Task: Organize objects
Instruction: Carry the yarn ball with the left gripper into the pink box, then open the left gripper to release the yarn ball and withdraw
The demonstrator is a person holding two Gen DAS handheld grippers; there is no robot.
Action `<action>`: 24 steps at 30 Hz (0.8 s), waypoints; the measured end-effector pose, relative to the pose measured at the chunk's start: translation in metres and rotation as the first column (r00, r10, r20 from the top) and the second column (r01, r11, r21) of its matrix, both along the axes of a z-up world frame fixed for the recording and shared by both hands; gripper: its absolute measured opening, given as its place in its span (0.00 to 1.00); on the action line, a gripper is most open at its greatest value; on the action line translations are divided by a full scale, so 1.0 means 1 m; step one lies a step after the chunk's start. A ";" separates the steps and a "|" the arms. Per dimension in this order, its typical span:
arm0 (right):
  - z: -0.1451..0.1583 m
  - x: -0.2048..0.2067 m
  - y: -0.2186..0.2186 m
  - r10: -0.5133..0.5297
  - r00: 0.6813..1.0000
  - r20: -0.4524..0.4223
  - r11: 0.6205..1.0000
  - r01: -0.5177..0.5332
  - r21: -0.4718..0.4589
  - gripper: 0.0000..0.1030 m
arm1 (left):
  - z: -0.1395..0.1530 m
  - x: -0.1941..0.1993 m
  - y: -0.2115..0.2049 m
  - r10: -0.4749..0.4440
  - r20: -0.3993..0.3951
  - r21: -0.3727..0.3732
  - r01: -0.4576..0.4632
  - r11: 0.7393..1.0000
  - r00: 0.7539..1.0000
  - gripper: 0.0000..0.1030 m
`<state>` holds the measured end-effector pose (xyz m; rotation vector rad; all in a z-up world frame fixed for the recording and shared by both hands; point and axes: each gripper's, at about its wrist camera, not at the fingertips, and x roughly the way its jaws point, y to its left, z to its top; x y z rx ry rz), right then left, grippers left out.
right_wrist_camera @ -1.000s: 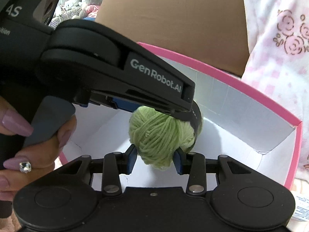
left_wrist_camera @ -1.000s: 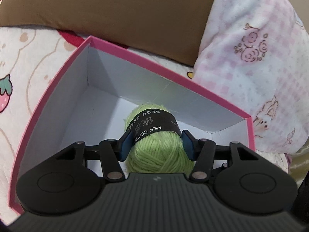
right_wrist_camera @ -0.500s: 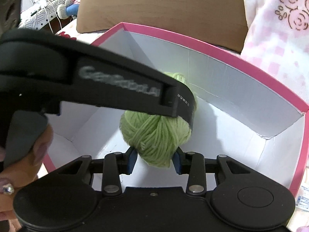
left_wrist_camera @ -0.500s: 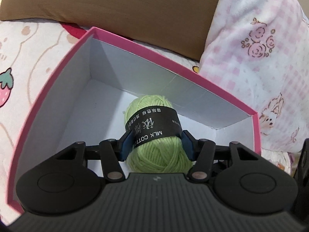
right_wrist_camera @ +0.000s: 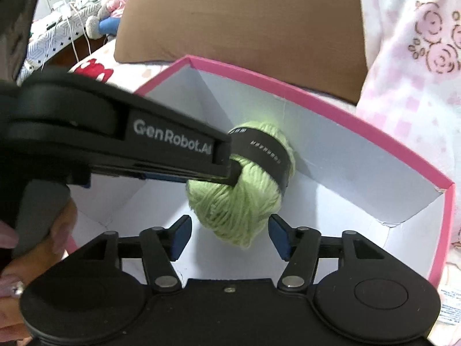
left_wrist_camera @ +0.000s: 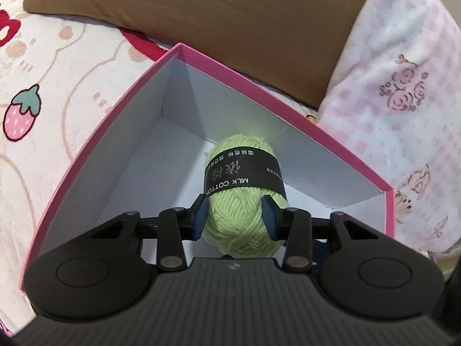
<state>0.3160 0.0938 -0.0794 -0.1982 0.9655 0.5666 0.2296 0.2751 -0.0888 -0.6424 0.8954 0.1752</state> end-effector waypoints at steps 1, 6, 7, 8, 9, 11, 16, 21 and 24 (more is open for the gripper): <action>-0.004 0.000 -0.015 -0.013 1.000 0.001 1.000 0.013 0.002 0.62 | -0.001 0.001 0.000 0.002 -0.005 0.006 -0.002 1.000 1.000 0.38; -0.020 0.033 -0.012 -0.073 0.995 -0.060 0.996 0.075 0.038 0.51 | -0.012 0.008 -0.006 -0.014 -0.086 0.021 0.015 1.000 0.996 0.38; -0.024 0.033 -0.028 -0.078 0.994 -0.079 0.995 0.082 0.056 0.44 | -0.013 0.008 -0.007 -0.012 -0.086 0.019 0.014 1.000 0.996 0.38; -0.028 0.022 -0.040 -0.078 0.994 -0.083 0.994 0.083 0.065 0.42 | -0.013 0.008 -0.007 -0.012 -0.085 0.013 0.013 1.000 0.996 0.38; -0.030 0.016 -0.045 -0.075 0.994 -0.077 0.994 0.080 0.069 0.39 | -0.012 0.009 -0.008 -0.015 -0.085 0.015 0.016 1.000 0.996 0.38; -0.028 0.013 -0.042 -0.064 0.996 -0.066 0.996 0.068 0.065 0.36 | -0.012 0.009 -0.009 -0.014 -0.090 0.022 0.016 1.000 0.996 0.39; -0.024 0.002 -0.038 -0.016 1.000 -0.027 0.997 0.018 0.070 0.36 | -0.014 0.012 -0.008 -0.002 -0.114 0.021 0.005 1.000 0.994 0.44; -0.022 -0.005 -0.038 0.011 1.000 -0.013 0.999 -0.010 0.033 0.33 | -0.016 0.010 -0.007 -0.009 -0.105 -0.013 0.007 1.000 0.994 0.44; -0.023 -0.006 -0.040 -0.005 1.000 -0.026 0.999 0.006 0.035 0.35 | -0.017 0.008 -0.005 -0.007 -0.116 -0.029 0.004 1.000 0.993 0.52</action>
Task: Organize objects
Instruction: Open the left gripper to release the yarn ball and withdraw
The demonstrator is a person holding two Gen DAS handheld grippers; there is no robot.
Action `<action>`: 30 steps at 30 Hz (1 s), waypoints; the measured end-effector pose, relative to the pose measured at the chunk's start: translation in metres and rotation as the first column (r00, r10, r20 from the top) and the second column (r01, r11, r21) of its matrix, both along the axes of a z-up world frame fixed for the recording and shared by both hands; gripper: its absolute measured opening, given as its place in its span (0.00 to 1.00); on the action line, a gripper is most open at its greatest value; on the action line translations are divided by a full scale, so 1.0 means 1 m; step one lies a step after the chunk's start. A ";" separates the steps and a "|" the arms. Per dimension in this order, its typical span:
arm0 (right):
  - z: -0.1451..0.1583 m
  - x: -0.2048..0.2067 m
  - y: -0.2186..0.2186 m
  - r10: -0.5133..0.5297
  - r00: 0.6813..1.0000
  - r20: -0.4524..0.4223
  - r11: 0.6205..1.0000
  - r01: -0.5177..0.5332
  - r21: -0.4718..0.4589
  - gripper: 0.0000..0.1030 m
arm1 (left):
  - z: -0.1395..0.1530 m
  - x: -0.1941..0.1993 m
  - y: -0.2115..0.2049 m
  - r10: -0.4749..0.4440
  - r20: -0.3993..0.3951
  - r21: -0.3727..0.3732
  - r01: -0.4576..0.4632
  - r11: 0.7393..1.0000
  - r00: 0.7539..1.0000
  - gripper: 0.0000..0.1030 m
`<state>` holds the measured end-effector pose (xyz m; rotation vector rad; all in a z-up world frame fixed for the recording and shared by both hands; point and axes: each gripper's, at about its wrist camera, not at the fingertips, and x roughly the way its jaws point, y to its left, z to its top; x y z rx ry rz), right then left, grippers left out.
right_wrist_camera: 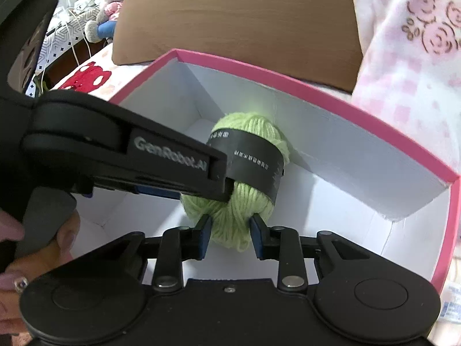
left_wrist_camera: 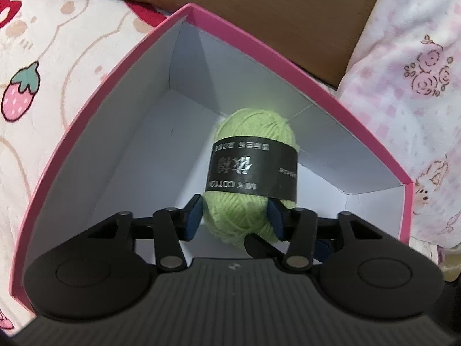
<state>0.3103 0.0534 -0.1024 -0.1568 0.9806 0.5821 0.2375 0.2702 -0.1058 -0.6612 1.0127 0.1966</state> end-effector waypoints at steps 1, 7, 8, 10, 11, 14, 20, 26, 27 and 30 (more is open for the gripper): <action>0.002 -0.002 -0.001 -0.009 1.000 0.013 1.000 0.009 -0.002 0.35 | 0.001 -0.001 0.000 0.001 -0.003 0.004 -0.001 1.000 1.000 0.54; 0.023 -0.035 -0.014 -0.036 0.993 0.115 0.998 0.042 -0.049 0.39 | 0.017 -0.014 -0.007 -0.028 0.011 0.024 0.028 0.999 1.000 0.59; 0.027 -0.039 -0.017 -0.041 0.992 0.117 0.998 0.047 -0.046 0.39 | 0.020 -0.018 -0.009 -0.037 0.016 0.027 0.036 0.999 0.999 0.60; 0.034 -0.047 -0.024 -0.050 0.991 0.125 0.998 0.055 -0.041 0.40 | 0.028 -0.025 -0.010 -0.043 0.028 0.020 0.042 0.999 0.999 0.60; 0.037 -0.051 -0.027 -0.051 0.990 0.131 0.998 0.056 -0.037 0.40 | 0.032 -0.028 -0.012 -0.046 0.034 0.020 0.045 0.999 0.998 0.60; 0.047 -0.059 -0.035 -0.054 0.988 0.145 0.998 0.059 -0.027 0.42 | 0.046 -0.034 -0.017 -0.044 0.054 0.030 0.042 0.999 0.998 0.62; 0.069 -0.077 -0.046 -0.058 0.986 0.157 0.998 0.062 -0.017 0.44 | 0.081 -0.052 -0.037 -0.090 0.072 0.109 0.082 0.991 0.993 0.63; 0.093 -0.096 -0.059 -0.089 0.985 0.150 0.996 0.090 -0.004 0.50 | 0.111 -0.071 -0.062 -0.167 0.061 0.125 0.159 0.979 0.984 0.64; 0.097 -0.099 -0.062 -0.089 0.985 0.146 0.996 0.091 -0.003 0.51 | 0.118 -0.076 -0.068 -0.201 0.070 0.127 0.191 0.973 0.977 0.64; 0.107 -0.110 -0.068 -0.084 0.986 0.143 0.996 0.086 -0.009 0.52 | 0.141 -0.094 -0.083 -0.252 0.099 0.161 0.234 0.959 0.963 0.64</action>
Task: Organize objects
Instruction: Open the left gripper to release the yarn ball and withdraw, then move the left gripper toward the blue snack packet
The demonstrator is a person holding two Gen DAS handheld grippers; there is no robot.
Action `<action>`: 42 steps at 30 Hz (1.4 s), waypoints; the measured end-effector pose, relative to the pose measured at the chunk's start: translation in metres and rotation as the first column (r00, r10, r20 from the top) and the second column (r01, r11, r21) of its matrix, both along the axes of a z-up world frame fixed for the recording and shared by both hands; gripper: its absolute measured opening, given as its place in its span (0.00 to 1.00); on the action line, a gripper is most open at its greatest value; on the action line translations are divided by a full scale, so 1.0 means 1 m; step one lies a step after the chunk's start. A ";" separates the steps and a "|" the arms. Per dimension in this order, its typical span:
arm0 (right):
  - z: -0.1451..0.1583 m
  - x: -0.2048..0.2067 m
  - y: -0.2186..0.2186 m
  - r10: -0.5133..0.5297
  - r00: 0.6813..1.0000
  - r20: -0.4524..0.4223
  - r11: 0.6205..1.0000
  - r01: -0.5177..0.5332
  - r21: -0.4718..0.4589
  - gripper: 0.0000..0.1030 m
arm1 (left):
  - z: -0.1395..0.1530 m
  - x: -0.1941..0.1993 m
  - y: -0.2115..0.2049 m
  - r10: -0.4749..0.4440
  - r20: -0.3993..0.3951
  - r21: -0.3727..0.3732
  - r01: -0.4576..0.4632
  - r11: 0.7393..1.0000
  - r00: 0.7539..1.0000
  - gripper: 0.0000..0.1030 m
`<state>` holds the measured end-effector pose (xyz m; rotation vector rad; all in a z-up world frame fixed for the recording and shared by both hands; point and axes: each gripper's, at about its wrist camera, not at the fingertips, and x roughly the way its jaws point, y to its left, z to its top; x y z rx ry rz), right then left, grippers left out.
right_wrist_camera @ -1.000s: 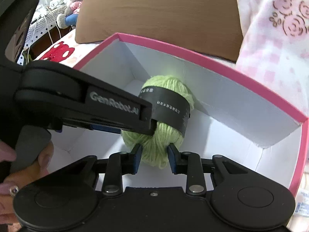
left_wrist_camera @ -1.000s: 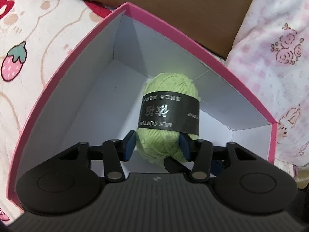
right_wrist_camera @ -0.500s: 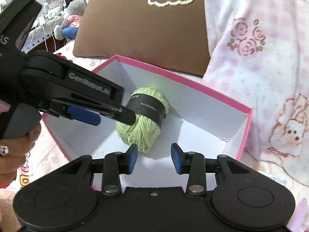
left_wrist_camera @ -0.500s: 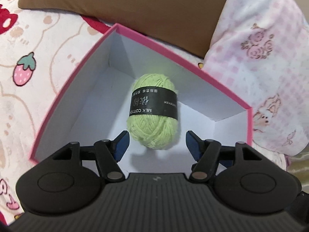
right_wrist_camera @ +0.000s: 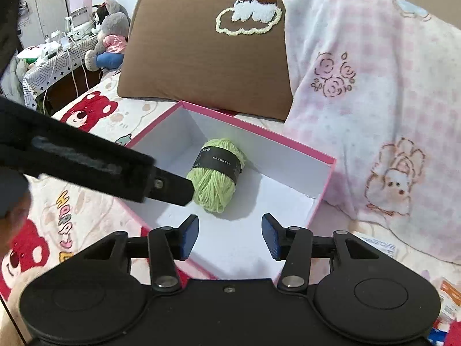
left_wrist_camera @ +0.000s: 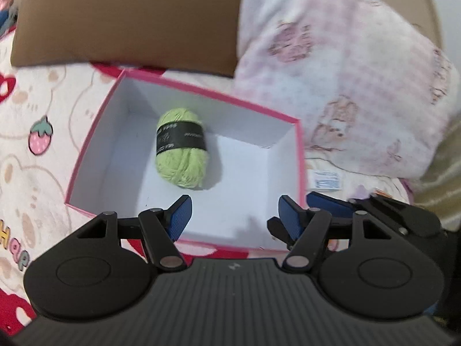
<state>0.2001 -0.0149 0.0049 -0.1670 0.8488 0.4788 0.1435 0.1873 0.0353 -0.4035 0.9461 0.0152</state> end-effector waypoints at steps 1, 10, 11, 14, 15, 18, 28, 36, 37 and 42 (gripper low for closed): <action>0.004 -0.004 -0.002 0.005 1.000 0.002 1.000 -0.005 -0.001 0.52 | 0.007 -0.005 -0.004 -0.008 0.011 0.020 0.008 1.000 1.000 0.64; 0.035 -0.044 -0.024 0.043 0.999 0.016 0.999 -0.043 0.017 0.67 | 0.047 -0.045 -0.042 -0.105 0.036 0.147 0.099 0.984 0.994 0.70; 0.037 -0.051 -0.025 0.074 0.997 0.028 0.997 -0.074 0.006 0.67 | 0.050 -0.050 -0.047 -0.125 0.040 0.150 0.117 0.982 0.991 0.70; 0.041 -0.066 -0.033 0.075 0.996 0.040 0.997 -0.076 0.033 0.67 | 0.057 -0.061 -0.058 -0.156 0.032 0.147 0.149 0.978 0.987 0.70; 0.043 -0.068 -0.037 0.067 0.997 0.034 0.997 -0.069 0.044 0.68 | 0.058 -0.063 -0.061 -0.158 0.029 0.156 0.152 0.976 0.987 0.70; 0.049 -0.080 -0.047 0.048 0.997 0.055 0.997 -0.051 0.058 0.73 | 0.061 -0.071 -0.070 -0.167 0.023 0.188 0.160 0.969 0.986 0.70; 0.063 -0.115 -0.083 -0.008 0.999 0.046 1.000 0.008 -0.008 0.83 | 0.069 -0.095 -0.099 -0.225 0.033 0.177 0.215 0.960 0.974 0.77; 0.069 -0.146 -0.107 -0.046 0.997 0.057 0.998 0.049 -0.051 0.88 | 0.064 -0.115 -0.123 -0.271 0.003 0.157 0.267 0.951 0.962 0.83; 0.069 -0.150 -0.109 -0.046 0.997 0.061 0.997 0.050 -0.057 0.89 | 0.064 -0.118 -0.126 -0.282 0.007 0.157 0.277 0.948 0.960 0.85; 0.066 -0.165 -0.120 -0.044 0.997 0.064 0.996 0.048 -0.072 0.91 | 0.067 -0.133 -0.146 -0.328 0.028 0.169 0.319 0.932 0.944 0.95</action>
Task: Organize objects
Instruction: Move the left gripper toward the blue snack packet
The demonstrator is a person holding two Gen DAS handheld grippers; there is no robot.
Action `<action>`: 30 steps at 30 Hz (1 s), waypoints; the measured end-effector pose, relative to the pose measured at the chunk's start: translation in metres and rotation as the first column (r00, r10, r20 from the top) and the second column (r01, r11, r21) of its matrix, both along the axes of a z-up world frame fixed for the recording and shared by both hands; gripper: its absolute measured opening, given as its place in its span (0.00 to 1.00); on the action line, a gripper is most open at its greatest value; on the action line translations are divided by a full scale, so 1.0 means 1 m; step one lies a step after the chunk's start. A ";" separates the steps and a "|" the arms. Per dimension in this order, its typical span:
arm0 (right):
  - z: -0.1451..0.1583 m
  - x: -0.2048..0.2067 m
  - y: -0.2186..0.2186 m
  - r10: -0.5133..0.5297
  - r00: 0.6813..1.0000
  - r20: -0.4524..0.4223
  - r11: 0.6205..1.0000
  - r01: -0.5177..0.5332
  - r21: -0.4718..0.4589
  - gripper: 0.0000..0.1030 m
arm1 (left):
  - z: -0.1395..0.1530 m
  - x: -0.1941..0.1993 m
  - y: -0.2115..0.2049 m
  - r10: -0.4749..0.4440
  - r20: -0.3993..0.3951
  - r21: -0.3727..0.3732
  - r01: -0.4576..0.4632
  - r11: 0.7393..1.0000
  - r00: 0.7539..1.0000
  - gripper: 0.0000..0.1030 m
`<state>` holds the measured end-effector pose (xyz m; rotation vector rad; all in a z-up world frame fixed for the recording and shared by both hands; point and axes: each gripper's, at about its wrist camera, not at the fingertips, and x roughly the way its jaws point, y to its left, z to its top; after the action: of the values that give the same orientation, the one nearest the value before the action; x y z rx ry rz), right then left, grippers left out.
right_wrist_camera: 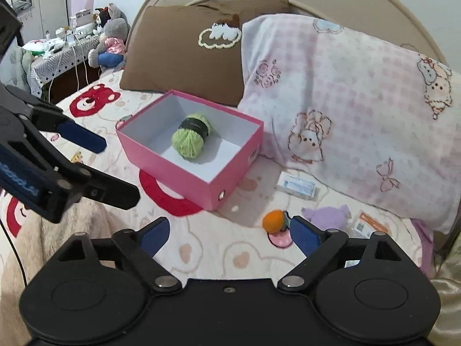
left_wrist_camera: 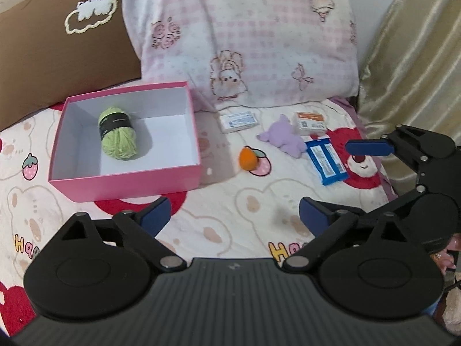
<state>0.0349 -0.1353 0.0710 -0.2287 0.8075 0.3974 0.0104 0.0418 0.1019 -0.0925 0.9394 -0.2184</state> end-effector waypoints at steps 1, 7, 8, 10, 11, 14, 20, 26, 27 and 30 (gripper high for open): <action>-0.002 -0.002 -0.002 -0.002 1.000 -0.003 1.000 0.002 -0.004 0.91 | 0.000 -0.002 -0.003 -0.004 0.000 0.000 0.004 1.000 1.000 0.96; -0.014 -0.013 -0.020 -0.015 1.000 -0.025 1.000 0.014 -0.017 0.93 | -0.010 -0.009 -0.028 -0.048 -0.011 0.005 0.048 0.999 0.999 1.00; -0.017 -0.015 -0.022 -0.021 0.999 -0.035 1.000 0.020 -0.020 0.93 | -0.012 -0.009 -0.032 -0.059 -0.016 0.009 0.059 0.998 0.998 1.00; -0.024 -0.017 -0.030 -0.027 0.998 -0.060 0.999 0.025 -0.030 0.93 | -0.018 -0.008 -0.040 -0.089 -0.027 0.012 0.089 0.996 0.996 1.00; -0.028 -0.018 -0.033 -0.032 0.997 -0.068 0.999 0.030 -0.036 0.93 | -0.021 -0.008 -0.043 -0.098 -0.032 0.015 0.099 0.995 0.995 1.00; -0.038 -0.021 -0.045 -0.044 0.994 -0.098 0.998 0.040 -0.046 0.93 | -0.028 -0.005 -0.051 -0.106 -0.058 0.027 0.108 0.994 0.993 1.00; -0.052 -0.025 -0.073 -0.090 0.989 -0.119 0.995 0.085 -0.049 0.93 | -0.036 0.002 -0.064 -0.126 -0.081 0.039 0.130 0.991 0.989 1.00; -0.052 -0.028 -0.109 -0.077 0.993 -0.090 0.996 0.080 0.035 0.93 | -0.047 0.010 -0.082 -0.151 -0.110 0.031 0.155 0.987 0.982 1.00; -0.051 -0.027 -0.115 -0.077 0.993 -0.085 0.996 0.082 0.047 0.93 | -0.049 0.012 -0.085 -0.156 -0.115 0.029 0.160 0.987 0.981 1.00; -0.050 -0.023 -0.134 -0.111 0.991 -0.076 0.992 0.115 0.058 0.93 | -0.055 0.017 -0.095 -0.161 -0.121 0.011 0.163 0.987 0.980 1.00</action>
<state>0.0120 -0.2692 0.0209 -0.1104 0.8738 0.3249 0.0278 -0.0536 0.0473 -0.0094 1.0694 -0.3565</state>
